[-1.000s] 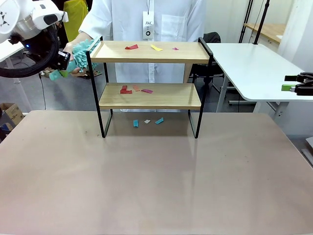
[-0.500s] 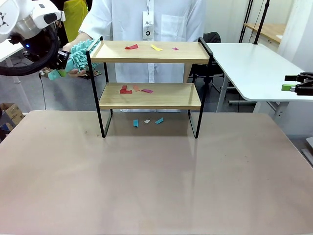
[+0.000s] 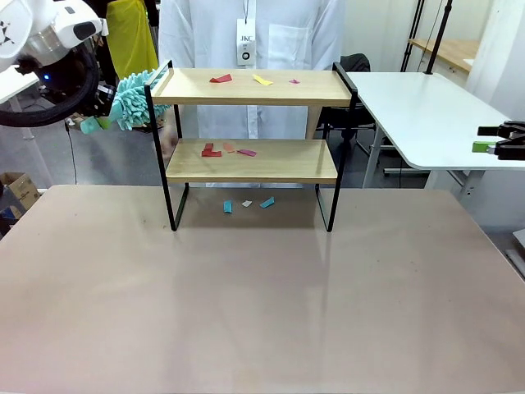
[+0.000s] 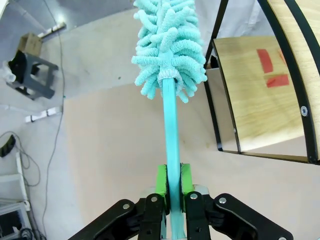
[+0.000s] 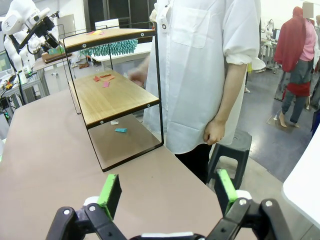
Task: Clean the shelf.
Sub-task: Pick up the Duster handed by the human, then clean the specific section of the Shelf indicated by the human with the Duster.
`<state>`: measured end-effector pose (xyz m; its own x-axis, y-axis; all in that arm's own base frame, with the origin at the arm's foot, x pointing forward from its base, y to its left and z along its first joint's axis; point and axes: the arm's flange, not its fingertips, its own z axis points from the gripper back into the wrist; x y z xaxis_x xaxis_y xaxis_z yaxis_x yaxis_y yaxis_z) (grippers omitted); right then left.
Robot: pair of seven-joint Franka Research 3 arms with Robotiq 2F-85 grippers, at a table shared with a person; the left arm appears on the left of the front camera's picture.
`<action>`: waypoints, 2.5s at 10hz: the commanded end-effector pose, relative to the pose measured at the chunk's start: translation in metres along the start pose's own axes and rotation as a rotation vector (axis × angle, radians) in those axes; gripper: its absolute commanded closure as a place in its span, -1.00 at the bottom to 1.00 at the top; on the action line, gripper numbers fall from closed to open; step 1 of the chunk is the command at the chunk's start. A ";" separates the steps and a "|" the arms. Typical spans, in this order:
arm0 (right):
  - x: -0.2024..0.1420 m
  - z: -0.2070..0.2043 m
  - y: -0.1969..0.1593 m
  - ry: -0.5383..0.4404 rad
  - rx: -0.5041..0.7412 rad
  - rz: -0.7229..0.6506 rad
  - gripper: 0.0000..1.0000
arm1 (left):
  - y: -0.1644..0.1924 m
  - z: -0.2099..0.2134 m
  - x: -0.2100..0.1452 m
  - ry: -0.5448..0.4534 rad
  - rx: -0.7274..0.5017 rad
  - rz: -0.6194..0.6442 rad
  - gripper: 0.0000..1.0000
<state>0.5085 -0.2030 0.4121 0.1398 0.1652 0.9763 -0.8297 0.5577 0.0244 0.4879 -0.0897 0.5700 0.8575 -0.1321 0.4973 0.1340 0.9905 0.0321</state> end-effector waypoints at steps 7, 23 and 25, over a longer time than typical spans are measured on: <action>0.003 -0.002 0.000 -0.003 -0.007 0.004 -1.00 | 0.000 0.000 0.000 0.001 0.000 0.000 0.74; 0.003 -0.002 0.000 -0.003 -0.007 0.004 -1.00 | 0.049 0.152 -0.129 0.492 -0.036 -1.328 0.74; 0.003 -0.002 0.000 -0.003 -0.007 0.004 -1.00 | 0.043 0.150 -0.136 0.507 -0.050 -1.370 0.74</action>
<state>0.5085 -0.2028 0.4120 0.1400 0.1650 0.9763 -0.8298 0.5575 0.0248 0.3064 -0.0278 0.6333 0.1501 -0.9615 -0.2304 0.9774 0.1092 0.1808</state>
